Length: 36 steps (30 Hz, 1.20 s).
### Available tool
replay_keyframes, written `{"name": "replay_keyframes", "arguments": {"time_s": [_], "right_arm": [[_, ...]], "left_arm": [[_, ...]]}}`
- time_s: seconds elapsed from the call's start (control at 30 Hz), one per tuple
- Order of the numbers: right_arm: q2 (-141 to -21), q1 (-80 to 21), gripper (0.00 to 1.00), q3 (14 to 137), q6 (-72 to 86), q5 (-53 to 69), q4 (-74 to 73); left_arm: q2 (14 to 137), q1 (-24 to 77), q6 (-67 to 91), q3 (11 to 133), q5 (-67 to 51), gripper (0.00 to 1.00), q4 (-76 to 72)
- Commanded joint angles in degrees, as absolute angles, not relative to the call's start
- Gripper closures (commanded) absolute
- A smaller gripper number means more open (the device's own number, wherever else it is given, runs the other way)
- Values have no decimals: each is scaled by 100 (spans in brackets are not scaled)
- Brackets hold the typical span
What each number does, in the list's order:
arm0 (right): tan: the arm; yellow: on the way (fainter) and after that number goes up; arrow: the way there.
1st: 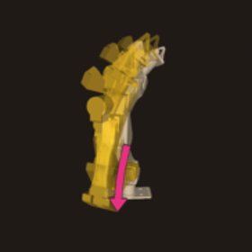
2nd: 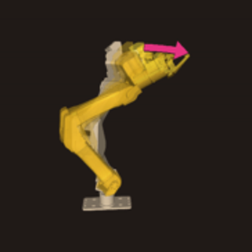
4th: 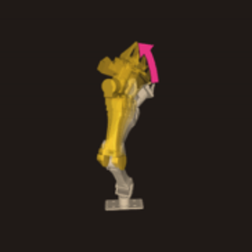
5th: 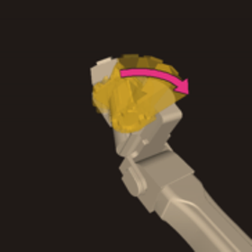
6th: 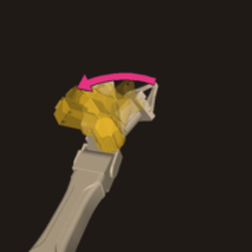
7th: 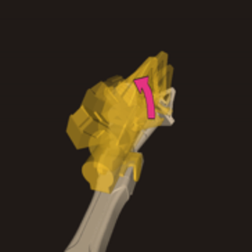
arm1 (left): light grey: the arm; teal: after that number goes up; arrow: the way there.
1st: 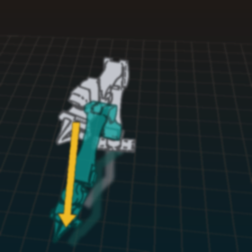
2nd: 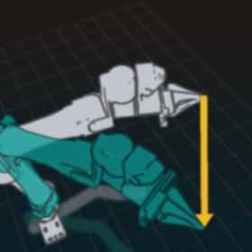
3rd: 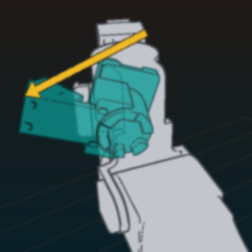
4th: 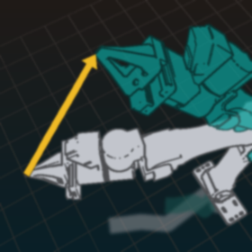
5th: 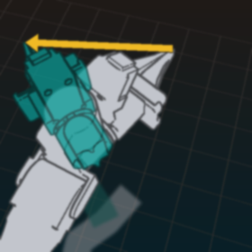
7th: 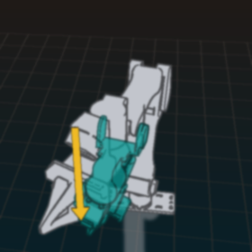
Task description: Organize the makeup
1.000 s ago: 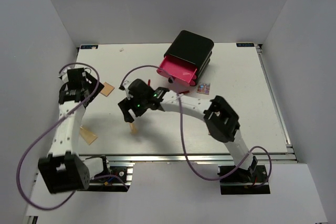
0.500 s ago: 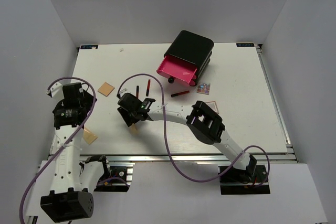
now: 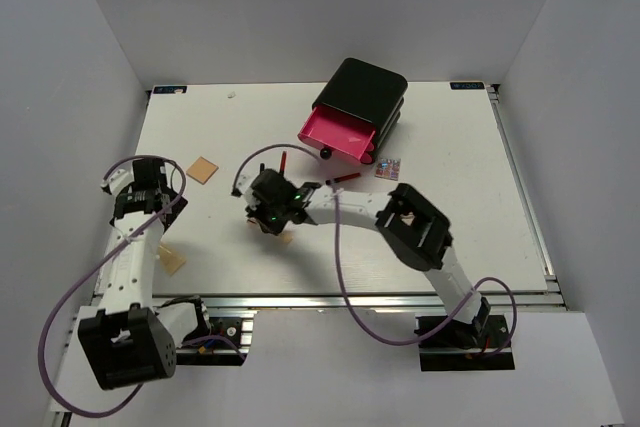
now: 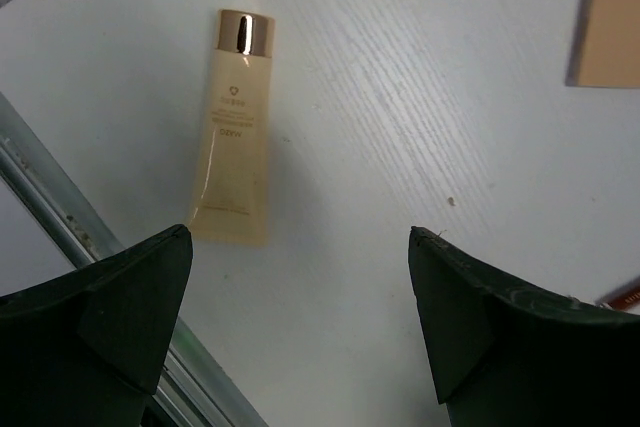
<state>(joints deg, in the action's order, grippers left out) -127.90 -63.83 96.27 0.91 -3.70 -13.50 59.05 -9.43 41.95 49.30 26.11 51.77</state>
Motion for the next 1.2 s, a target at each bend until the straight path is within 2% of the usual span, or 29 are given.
{"name": "replay_keyframes", "arguments": {"time_s": [0.0, 0.03, 0.13, 0.37, 0.53, 0.67, 0.77, 0.8, 0.9, 0.93, 1.03, 1.1, 1.17], "right_arm": [[-11492, -5697, 100, 8933, -1264, 2017, -977], [-11252, -5591, 100, 8790, -1474, 2439, -802], [-10540, -5230, 100, 8473, -1809, 2452, -387], [-9722, -4220, 100, 8885, -2284, 2409, -615], [-9983, -3885, 100, 9263, -2785, 1312, -773], [-10440, -3420, 100, 9640, -3155, 1055, -1211], [-10625, -3253, 88, 9721, -3348, 1195, -1467], [-10643, -3226, 78, 9703, -3401, 1230, -1607], [-10661, -3226, 68, 9537, -3515, 1257, -1678], [-10661, -3226, 55, 9510, -3524, 1257, -1696], [-10644, -3208, 27, 9510, -3542, 1257, -1775], [-10617, -3182, 19, 9632, -3525, 1292, -1845], [-10591, -3147, 18, 9764, -3455, 1301, -1933]], "left_arm": [[6256, -1203, 4394, 4975, 2418, 2, 5115], [6327, -1352, 4490, 4931, 2347, 2, 5107], [6530, -1590, 4701, 4826, 2127, 2, 5080], [6750, -1933, 4843, 4641, 2127, 2, 5203], [6776, -1986, 4746, 4711, 2250, 2, 5229], [6768, -2030, 4693, 4746, 2285, 2, 5291], [6767, -2100, 4693, 4729, 2276, 2, 5309], [6776, -2109, 4693, 4729, 2276, 2, 5317], [6846, -2188, 4641, 4781, 2373, 2, 5344], [6873, -2215, 4588, 4816, 2408, 2, 5352], [6987, -2267, 4500, 4860, 2531, 2, 5379], [7040, -2276, 4465, 4869, 2531, 2, 5370], [7084, -2294, 4456, 4878, 2540, 2, 5352]]}}
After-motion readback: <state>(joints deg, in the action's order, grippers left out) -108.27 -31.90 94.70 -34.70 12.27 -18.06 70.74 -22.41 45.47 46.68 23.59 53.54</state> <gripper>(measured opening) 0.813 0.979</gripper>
